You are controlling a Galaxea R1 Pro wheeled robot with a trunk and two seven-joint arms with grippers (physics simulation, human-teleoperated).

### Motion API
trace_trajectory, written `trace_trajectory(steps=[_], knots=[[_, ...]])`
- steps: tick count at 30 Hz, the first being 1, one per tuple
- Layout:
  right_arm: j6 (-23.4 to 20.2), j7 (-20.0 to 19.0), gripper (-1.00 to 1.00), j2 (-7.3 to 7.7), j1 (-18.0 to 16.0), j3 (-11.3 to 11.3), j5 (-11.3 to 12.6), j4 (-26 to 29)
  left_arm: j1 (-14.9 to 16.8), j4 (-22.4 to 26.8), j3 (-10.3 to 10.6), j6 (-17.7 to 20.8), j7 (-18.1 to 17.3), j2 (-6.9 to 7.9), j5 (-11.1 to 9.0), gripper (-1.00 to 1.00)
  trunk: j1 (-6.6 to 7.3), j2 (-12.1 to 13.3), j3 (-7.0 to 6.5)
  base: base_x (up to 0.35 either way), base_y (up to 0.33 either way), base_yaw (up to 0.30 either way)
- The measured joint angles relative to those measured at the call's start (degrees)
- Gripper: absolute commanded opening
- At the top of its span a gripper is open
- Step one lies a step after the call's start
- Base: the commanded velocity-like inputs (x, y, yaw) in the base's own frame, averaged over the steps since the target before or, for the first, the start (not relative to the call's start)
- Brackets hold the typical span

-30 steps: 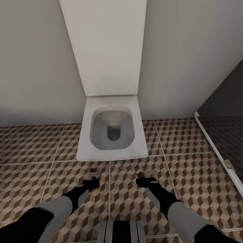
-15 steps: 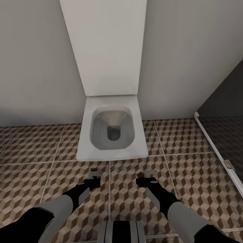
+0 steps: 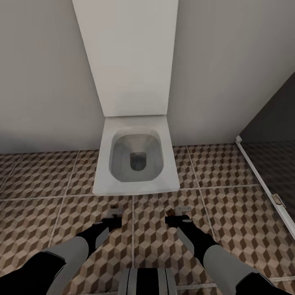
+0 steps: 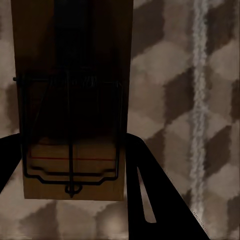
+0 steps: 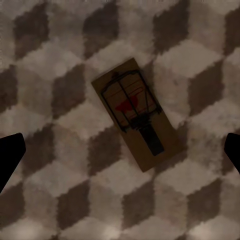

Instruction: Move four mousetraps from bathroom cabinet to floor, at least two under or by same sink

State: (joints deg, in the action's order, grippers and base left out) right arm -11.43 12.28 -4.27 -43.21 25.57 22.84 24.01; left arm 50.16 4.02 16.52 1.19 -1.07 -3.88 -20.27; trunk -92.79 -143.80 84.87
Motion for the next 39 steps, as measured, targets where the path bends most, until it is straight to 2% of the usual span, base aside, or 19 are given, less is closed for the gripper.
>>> trace_trajectory(steps=[3, 8, 17, 26, 39], knots=[[0.0, 0.0, 1.0, 0.0, 0.0, 0.0, 0.0, 0.1, 0.0, 0.2, -0.2, 2.5, 0.0, -0.01, 0.0, -1.0, 0.0, 0.0, 0.0, 0.0, 0.0, 0.0], [0.0, 0.0, 1.0, 0.0, 0.0, 0.0, 0.0, 0.2, 0.0, 2.0, -0.2, 3.7, 0.0, -0.01, 0.0, -1.0, 0.0, 0.0, 0.0, 0.0, 0.0, 0.0], [0.0, 0.0, 1.0, 0.0, 0.0, 0.1, 0.1, 0.2, 0.0, 2.7, -0.2, 4.1, 0.2, 0.06, 0.0, -1.0, 0.0, 0.0, 0.0, 0.0, 0.0, 0.0], [0.0, -0.1, 1.0, 0.0, 0.0, 0.1, 0.1, 0.3, 0.0, 2.7, -0.2, 4.1, 2.4, 0.08, 0.0, -1.0, 0.0, 0.0, 0.0, 0.0, 0.0, 0.0], [0.1, -0.4, 1.0, 0.0, 0.0, 0.1, 0.1, 0.5, 0.0, 2.7, -0.2, 4.1, 2.7, 0.24, 0.0, -1.0, 0.0, 0.0, 0.0, 0.0, 0.0, 0.0]])
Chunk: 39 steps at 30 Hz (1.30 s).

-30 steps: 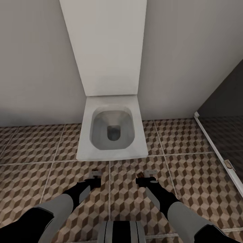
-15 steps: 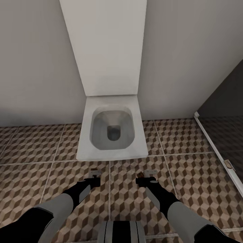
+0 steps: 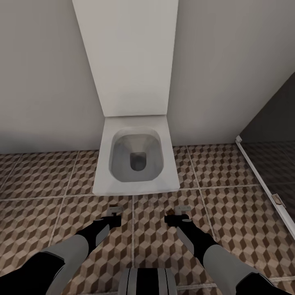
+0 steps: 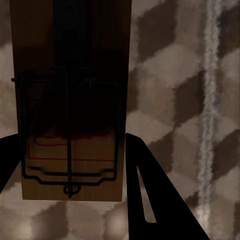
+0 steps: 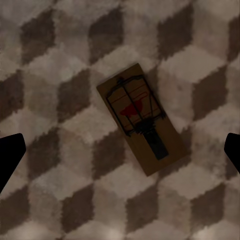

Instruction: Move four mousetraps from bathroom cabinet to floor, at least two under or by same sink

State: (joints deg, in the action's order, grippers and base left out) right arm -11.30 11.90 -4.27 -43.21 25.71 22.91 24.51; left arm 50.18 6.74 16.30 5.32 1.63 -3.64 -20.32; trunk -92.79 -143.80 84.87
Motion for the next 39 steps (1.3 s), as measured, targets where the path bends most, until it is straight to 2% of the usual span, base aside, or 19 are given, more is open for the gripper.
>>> trace_trajectory(steps=[7, 17, 39], knots=[[0.3, -0.2, 1.0, 0.0, 0.0, 0.0, 0.0, 0.2, 0.0, 0.0, 0.0, -0.1, -0.1, 0.01, 0.0, -1.0, 0.0, 0.0, 0.0, 0.0, 0.0, 0.0], [0.3, -4.6, 1.0, 0.0, 0.0, -0.1, -0.1, 0.2, 0.0, 0.0, 0.0, -0.2, -0.1, 0.02, 0.0, -1.0, 0.0, 0.0, 0.1, 0.0, 0.0, 0.0], [0.3, -4.9, 1.0, 0.0, 0.0, -0.1, -0.1, 0.2, 0.0, 0.1, 0.0, -0.7, -0.2, 0.01, 0.0, -1.0, 0.0, 0.0, 1.69, 0.0, 0.0, 0.0]])
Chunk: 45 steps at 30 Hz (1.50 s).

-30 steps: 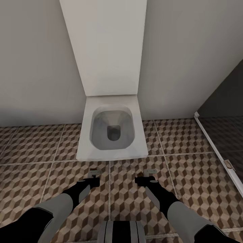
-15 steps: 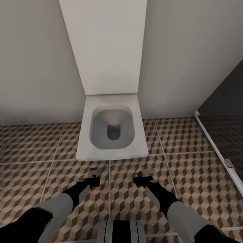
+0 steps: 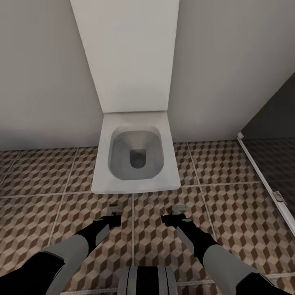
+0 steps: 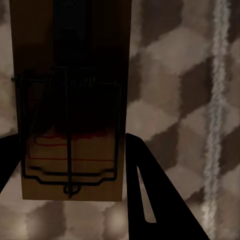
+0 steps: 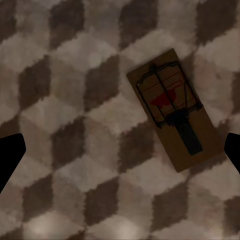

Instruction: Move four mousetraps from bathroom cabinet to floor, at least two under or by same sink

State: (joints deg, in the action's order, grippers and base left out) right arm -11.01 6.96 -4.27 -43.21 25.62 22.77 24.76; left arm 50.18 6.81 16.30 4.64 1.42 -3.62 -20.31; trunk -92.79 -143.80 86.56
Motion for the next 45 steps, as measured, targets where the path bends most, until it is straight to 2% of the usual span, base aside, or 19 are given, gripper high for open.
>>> trace_trajectory(steps=[11, 21, 45], knots=[[0.0, 0.0, 1.0, 0.0, 0.0, 0.0, 0.0, 0.0, 0.0, 0.0, 0.2, -0.1, -0.1, 0.0, 0.0, -1.0, 0.0, 0.0, 0.04, 0.0, 0.0, 0.0], [0.2, 0.0, 1.0, 0.0, 0.0, 0.0, -1.2, 0.0, 0.0, 0.0, 0.2, -0.4, -0.3, 0.02, 0.0, -1.0, 0.0, 0.0, 0.04, 0.0, 0.0, 0.0], [3.9, 0.0, 1.0, 0.09, 0.0, 0.1, -1.3, 0.0, 0.0, 0.0, 0.3, -0.4, -0.3, 0.09, 0.0, -1.0, 0.0, 0.0, 0.04, 0.0, 0.0, 0.0]])
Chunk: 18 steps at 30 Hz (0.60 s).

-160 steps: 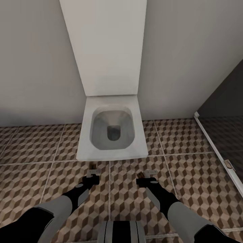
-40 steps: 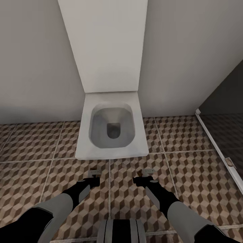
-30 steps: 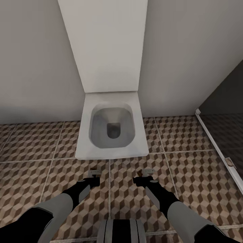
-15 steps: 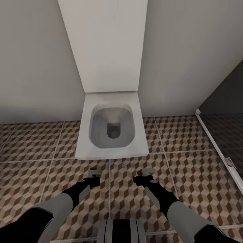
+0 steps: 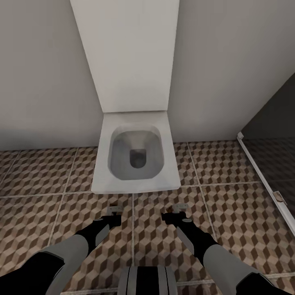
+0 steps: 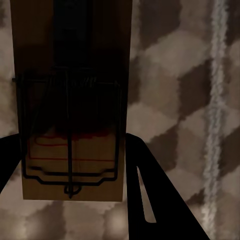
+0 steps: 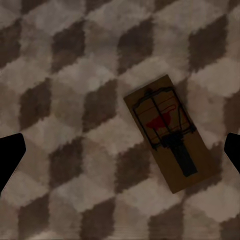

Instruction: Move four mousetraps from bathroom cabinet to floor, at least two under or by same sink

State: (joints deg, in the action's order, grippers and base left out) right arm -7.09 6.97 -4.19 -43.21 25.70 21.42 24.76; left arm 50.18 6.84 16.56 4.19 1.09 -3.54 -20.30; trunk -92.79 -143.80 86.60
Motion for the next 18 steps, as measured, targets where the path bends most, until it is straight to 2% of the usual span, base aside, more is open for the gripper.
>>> trace_trajectory(steps=[4, 11, 18], knots=[[0.4, 0.0, 1.0, -0.06, 0.0, 0.0, -0.4, 0.0, 0.0, 0.0, 0.1, 0.0, 0.0, 0.0, 0.0, -1.0, 0.0, 0.0, 0.0, 0.0, 0.0, 0.0], [0.6, 0.0, 1.0, -0.08, 0.0, 0.0, -3.0, 0.0, 0.0, 0.0, 0.0, 0.0, 0.0, 0.02, 0.0, -1.0, 0.0, 0.0, 0.0, 0.0, 0.0, 0.0], [0.6, 0.1, 1.0, -0.14, 0.0, -0.1, -3.4, 0.0, 0.0, 0.0, 0.0, 0.0, 0.0, 0.0, 0.0, -1.0, 0.0, 0.0, 0.0, 0.0, 0.0, 0.0]])
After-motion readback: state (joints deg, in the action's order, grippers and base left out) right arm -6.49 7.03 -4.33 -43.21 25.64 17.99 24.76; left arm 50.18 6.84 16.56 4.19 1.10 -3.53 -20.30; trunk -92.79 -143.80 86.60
